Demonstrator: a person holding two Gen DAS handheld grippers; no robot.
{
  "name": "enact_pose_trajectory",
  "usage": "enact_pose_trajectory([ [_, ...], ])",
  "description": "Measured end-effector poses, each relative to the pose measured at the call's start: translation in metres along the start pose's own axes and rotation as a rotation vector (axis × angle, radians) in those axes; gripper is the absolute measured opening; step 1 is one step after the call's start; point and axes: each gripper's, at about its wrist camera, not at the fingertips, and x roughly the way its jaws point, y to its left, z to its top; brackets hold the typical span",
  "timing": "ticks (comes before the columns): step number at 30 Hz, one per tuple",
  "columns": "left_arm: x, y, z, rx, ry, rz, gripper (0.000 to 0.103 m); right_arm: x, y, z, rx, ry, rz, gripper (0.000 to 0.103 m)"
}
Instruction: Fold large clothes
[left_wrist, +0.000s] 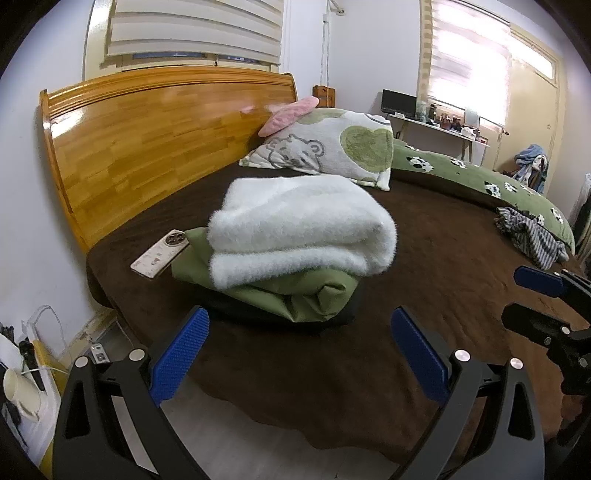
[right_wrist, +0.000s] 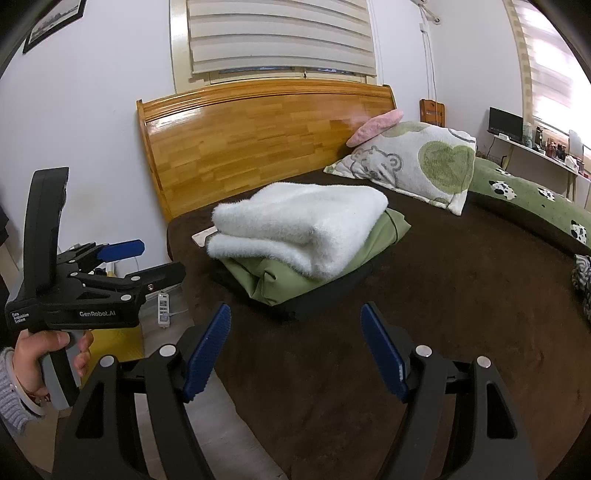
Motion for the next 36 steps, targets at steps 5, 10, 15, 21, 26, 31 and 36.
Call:
enact_pose_trajectory([
  [5,0.0014,-0.0015,-0.0020,0.010,-0.002,0.008,0.096,0.0011,0.0002,-0.0027,0.000,0.005,0.006,0.073],
  [10,0.0017,-0.0056,-0.0021,0.037,-0.007,-0.007,0.096,0.0006,0.0003,-0.0028,0.003,0.001,0.009,0.073],
  [15,0.0016,-0.0061,-0.0018,0.039,-0.014,-0.007,0.096,0.0014,0.0009,-0.0025,0.001,0.000,0.009,0.073],
  [21,0.0023,-0.0061,-0.0007,0.040,-0.020,0.000,0.096,0.0011,0.0008,-0.0020,-0.004,0.004,0.007,0.073],
  [26,0.0026,-0.0067,0.0000,0.042,-0.020,0.002,0.096,-0.0007,-0.0012,-0.0014,-0.004,0.004,0.005,0.073],
  [31,0.0035,-0.0055,-0.0010,0.049,-0.016,0.013,0.096,-0.0016,-0.0026,-0.0010,0.002,0.000,0.006,0.073],
  [36,0.0033,-0.0076,-0.0031,0.069,-0.012,0.028,0.096,-0.0010,-0.0039,0.0002,0.001,0.001,0.007,0.073],
])
